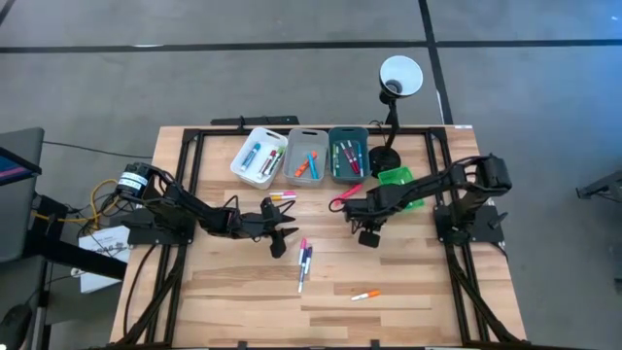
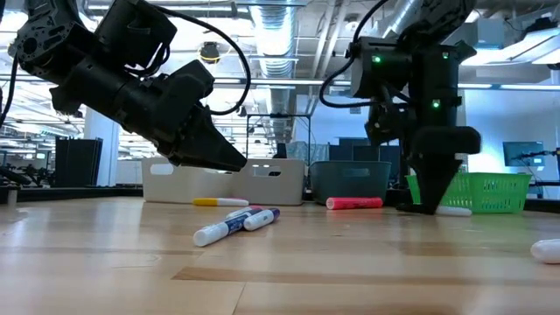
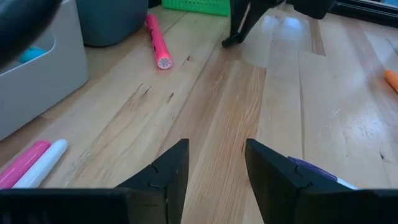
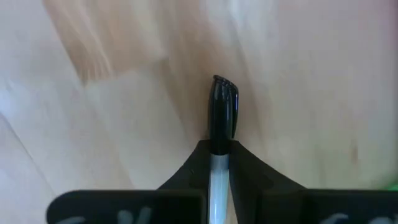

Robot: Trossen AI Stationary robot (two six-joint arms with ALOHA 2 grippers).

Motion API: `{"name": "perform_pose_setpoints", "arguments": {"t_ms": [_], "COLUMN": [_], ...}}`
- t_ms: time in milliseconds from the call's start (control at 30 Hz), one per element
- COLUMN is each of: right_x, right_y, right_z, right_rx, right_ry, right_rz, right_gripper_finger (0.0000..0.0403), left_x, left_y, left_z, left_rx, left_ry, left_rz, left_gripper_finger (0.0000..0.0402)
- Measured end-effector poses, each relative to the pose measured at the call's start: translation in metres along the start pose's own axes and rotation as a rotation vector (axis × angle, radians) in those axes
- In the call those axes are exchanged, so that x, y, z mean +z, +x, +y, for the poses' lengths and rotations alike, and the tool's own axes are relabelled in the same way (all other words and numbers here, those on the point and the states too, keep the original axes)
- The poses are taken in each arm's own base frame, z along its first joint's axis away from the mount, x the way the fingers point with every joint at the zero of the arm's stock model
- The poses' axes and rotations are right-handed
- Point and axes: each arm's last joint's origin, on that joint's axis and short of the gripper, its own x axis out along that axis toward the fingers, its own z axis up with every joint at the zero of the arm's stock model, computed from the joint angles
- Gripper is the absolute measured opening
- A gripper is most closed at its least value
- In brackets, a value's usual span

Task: Pick & Place Markers
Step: Put the black highlighter pen into the green bin

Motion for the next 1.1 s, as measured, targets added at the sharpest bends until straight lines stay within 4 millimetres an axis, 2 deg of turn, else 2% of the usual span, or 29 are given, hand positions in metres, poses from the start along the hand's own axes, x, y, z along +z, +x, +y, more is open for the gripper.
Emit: {"name": "perform_pose_setpoints", "arguments": {"t_ms": [100,200,300,433,600,733,933,1100], "right_x": [0.000,0.000,0.001,-0.003,-0.024,-0.048,-0.077,-0.081], "right_y": [-0.004,-0.012,-0.032,-0.066,-0.110,-0.132,-0.132,-0.114], "right_z": [-0.001,-0.001,-0.002,-0.007,-0.023,-0.039,-0.061,-0.072], "right_rx": [0.001,0.007,0.007,-0.032,-0.170,-0.236,-0.221,-0.162], "right_ry": [0.007,0.050,0.096,0.153,0.309,0.446,0.623,0.701], "right_rz": [-0.013,-0.028,-0.034,-0.024,-0.054,-0.143,-0.202,-0.266], "right_gripper_finger": [0.0021,0.0039,0.0049,0.0038,0.0028,0.0044,0.0041,0.0035], "left_x": [0.000,0.000,0.000,0.000,0.000,0.000,0.000,0.000], "left_y": [0.000,0.000,0.000,0.000,0.000,0.000,0.000,0.000], "left_z": [0.000,0.000,0.000,0.000,0.000,0.000,0.000,0.000], "left_rx": [0.000,0.000,0.000,0.000,0.000,0.000,0.000,-0.001], "left_ry": [0.000,0.000,0.000,-0.002,-0.003,-0.006,-0.030,-0.032], "left_rz": [0.000,0.000,0.000,0.000,0.000,0.000,0.000,-0.004], "left_gripper_finger": [0.0152,0.0152,0.0152,0.0152,0.0152,0.0152,0.0152,0.0152]}}
